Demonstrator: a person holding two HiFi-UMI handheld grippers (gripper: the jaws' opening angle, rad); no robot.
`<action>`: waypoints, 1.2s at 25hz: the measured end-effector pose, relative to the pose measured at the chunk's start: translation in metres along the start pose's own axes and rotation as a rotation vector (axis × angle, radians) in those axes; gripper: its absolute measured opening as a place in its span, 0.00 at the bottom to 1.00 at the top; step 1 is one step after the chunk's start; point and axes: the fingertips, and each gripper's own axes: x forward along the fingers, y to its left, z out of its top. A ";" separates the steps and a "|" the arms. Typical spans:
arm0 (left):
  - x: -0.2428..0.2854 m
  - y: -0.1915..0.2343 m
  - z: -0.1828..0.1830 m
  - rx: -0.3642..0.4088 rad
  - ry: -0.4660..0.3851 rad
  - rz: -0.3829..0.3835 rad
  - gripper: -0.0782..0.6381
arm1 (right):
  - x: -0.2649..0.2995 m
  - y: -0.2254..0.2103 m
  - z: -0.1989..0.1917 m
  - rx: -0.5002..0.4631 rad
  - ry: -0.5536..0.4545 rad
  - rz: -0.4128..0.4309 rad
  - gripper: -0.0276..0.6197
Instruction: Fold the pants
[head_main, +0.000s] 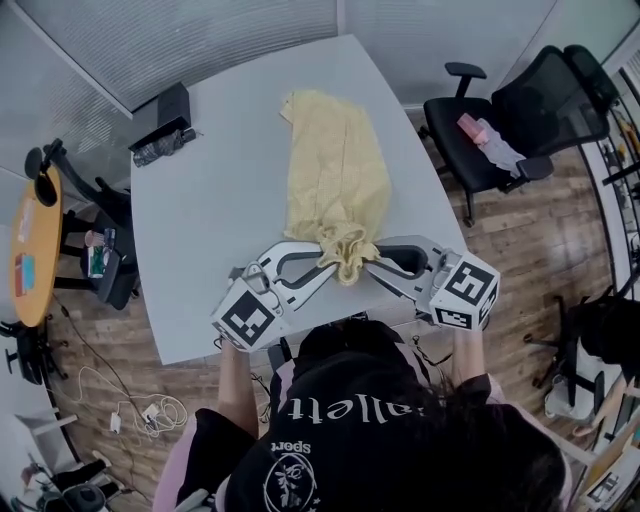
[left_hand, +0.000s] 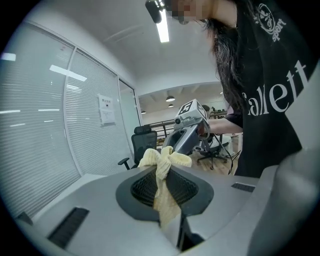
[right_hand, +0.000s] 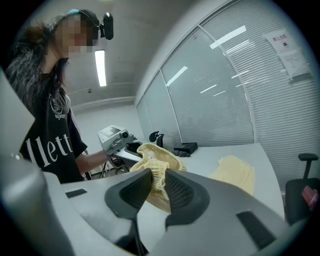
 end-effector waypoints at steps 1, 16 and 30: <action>0.002 0.007 0.000 0.005 0.001 0.011 0.19 | 0.002 -0.006 0.002 -0.001 -0.004 -0.005 0.19; 0.042 0.132 -0.031 0.062 0.106 0.142 0.19 | 0.034 -0.138 0.022 -0.041 0.041 -0.173 0.19; 0.085 0.233 -0.118 0.058 0.288 0.203 0.19 | 0.098 -0.277 0.006 -0.131 0.261 -0.291 0.19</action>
